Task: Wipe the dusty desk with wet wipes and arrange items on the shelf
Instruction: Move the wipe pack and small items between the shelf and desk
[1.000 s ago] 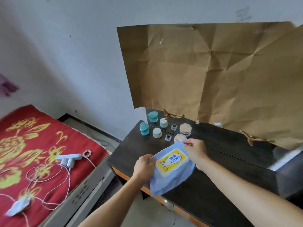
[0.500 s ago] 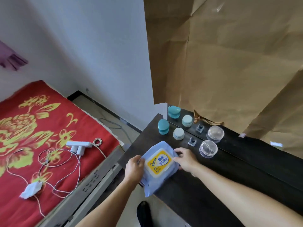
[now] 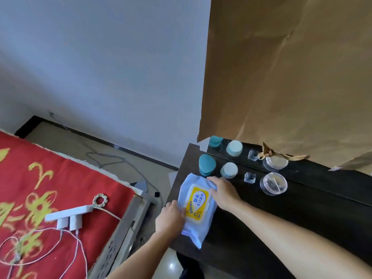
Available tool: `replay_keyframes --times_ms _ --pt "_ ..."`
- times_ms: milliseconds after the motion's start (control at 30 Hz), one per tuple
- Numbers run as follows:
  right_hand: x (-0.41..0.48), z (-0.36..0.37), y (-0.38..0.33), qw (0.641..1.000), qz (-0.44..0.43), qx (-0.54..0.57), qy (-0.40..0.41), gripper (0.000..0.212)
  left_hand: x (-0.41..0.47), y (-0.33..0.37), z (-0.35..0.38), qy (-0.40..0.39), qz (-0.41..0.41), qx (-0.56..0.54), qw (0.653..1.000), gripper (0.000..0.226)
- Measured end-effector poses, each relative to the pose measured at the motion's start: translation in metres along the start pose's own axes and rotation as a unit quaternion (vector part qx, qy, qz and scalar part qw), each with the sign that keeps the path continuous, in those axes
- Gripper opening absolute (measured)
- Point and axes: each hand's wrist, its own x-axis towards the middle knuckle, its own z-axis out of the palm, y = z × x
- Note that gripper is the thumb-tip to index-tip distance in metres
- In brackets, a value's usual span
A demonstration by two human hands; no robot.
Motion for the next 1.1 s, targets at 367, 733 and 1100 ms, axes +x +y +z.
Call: replay_keyframes --times_ms 367,733,1100 --pt "-0.054 -0.043 0.042 0.994 -0.008 -0.048 0.099 0.043 -0.005 0.075 -0.032 0.101 0.228 0.161 0.955 0.024" --pt "-0.244 -0.1 0.207 0.966 0.042 -0.078 0.243 0.036 -0.129 0.214 0.078 0.117 0.422 0.196 0.877 0.023" --pt "-0.45 -0.154 0.377 0.919 0.194 -0.061 0.337 0.036 -0.284 0.342 0.222 0.065 0.562 0.18 0.805 0.021"
